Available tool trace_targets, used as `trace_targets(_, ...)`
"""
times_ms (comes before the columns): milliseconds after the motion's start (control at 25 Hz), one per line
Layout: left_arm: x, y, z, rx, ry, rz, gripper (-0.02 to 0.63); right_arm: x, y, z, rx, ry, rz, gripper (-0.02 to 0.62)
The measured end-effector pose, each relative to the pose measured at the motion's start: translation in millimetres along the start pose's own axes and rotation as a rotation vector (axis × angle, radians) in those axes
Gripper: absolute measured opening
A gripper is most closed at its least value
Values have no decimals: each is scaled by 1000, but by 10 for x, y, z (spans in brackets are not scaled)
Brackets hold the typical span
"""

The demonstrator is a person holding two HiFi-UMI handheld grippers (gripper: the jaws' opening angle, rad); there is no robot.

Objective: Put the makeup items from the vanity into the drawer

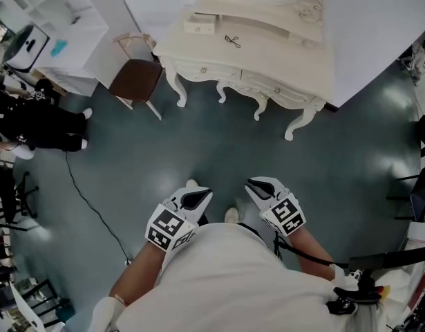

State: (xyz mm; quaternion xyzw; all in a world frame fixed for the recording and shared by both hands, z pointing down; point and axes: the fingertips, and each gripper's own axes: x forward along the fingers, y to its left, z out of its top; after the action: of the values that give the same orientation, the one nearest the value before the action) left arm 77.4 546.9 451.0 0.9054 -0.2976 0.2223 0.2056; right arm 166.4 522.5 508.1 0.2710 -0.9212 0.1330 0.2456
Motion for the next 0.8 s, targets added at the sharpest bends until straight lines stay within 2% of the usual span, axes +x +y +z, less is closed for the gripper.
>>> trace_targets(120,130,305,55,2,-5,-18,3,224,-200,73,15,1,-17,49)
trace_targets(280,276,914,236,13,-24,-50,3,610,-542,301,40,17,-60,48)
trace_targets(440,337,1617,617,42,-35,-96,3,1050,-947,825,76,11,-111,41)
trace_targets(560,315,2103,862,76,-45,-132,3,1415,-1215,1204,65,17,-149,35)
trace_targets(800,228,3090,992,56,-33,-146,3,2032,-1667,1755,53,19,-217,31)
